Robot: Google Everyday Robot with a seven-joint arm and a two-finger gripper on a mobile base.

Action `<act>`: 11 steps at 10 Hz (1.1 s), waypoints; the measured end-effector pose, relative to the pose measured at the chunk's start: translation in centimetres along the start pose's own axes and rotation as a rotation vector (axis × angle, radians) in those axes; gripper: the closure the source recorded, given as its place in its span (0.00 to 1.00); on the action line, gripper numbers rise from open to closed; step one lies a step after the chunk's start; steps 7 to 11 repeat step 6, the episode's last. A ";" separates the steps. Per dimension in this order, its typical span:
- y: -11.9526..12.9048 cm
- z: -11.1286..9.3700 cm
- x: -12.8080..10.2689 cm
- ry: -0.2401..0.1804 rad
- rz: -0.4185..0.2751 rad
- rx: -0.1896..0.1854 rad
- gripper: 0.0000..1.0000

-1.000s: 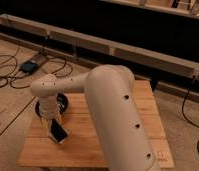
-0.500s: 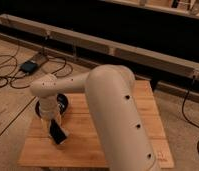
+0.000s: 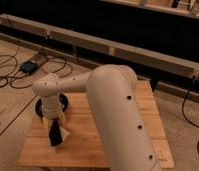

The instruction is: Place the eraser on the white sponge

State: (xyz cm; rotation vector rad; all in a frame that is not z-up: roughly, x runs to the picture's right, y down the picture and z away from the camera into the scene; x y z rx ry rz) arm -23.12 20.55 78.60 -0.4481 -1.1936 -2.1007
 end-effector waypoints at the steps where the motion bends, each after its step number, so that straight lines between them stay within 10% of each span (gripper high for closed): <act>1: 0.8 -0.6 -0.4 0.006 0.028 0.008 0.38; 11: 1.5 -1.1 -0.8 0.011 0.046 0.026 0.38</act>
